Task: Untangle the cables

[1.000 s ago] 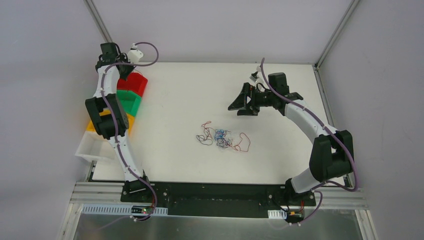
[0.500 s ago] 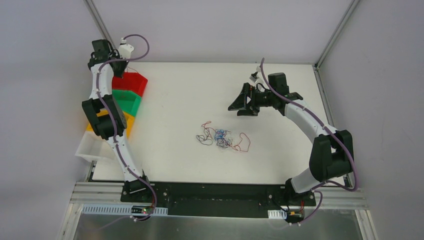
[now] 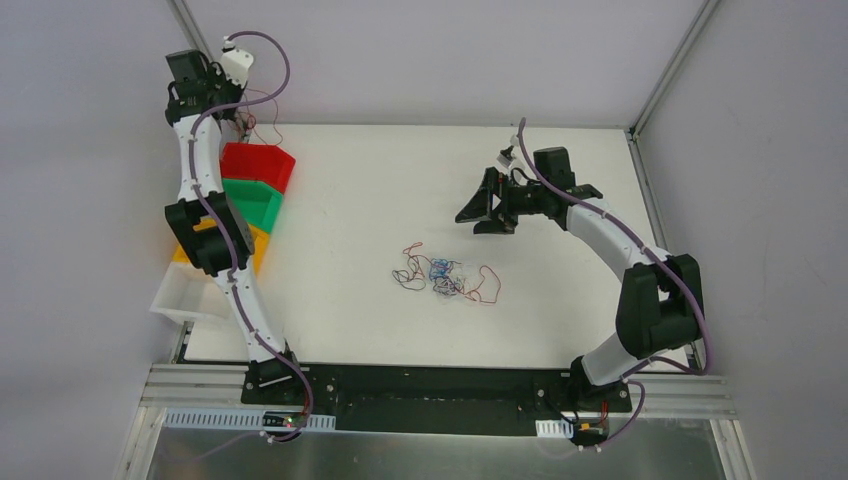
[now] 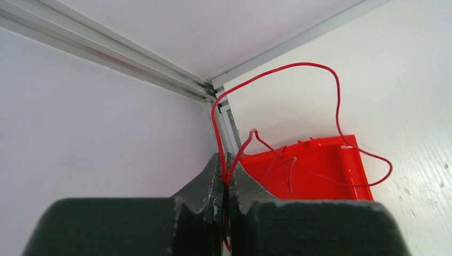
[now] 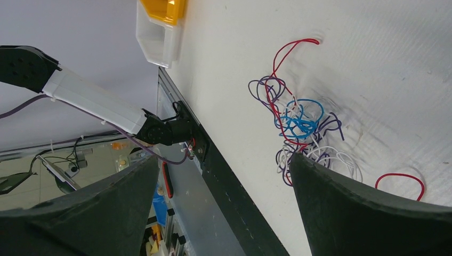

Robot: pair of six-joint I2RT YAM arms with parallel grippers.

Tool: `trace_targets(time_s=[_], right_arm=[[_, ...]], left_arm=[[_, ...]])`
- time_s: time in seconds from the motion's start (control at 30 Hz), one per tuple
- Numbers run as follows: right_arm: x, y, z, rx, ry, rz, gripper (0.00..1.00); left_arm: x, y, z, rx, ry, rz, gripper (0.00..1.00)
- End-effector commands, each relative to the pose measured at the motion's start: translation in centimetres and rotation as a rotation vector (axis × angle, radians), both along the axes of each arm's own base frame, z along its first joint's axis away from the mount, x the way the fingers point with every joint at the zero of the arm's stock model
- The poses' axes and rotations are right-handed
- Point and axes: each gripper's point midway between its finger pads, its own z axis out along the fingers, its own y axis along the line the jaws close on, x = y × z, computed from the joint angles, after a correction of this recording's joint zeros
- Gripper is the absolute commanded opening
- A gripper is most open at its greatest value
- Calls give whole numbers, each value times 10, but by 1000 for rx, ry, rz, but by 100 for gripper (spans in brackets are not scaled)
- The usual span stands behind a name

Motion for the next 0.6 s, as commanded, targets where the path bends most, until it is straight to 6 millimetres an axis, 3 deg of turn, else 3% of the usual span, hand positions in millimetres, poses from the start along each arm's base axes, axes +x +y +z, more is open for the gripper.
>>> trace_targets(time_s=[0.0, 0.23, 0.37, 0.57], right_arm=[[3, 1, 6, 20, -11, 23, 96], [3, 1, 6, 19, -7, 21, 96], [2, 1, 6, 19, -6, 20, 96], [-1, 0, 5, 16, -8, 23, 96]], left_arm=[[20, 3, 1, -22, -81, -4, 0], [11, 14, -25, -20, -174, 24, 0], [-5, 19, -38, -80, -176, 25, 0], [-28, 37, -34, -135, -204, 66, 0]])
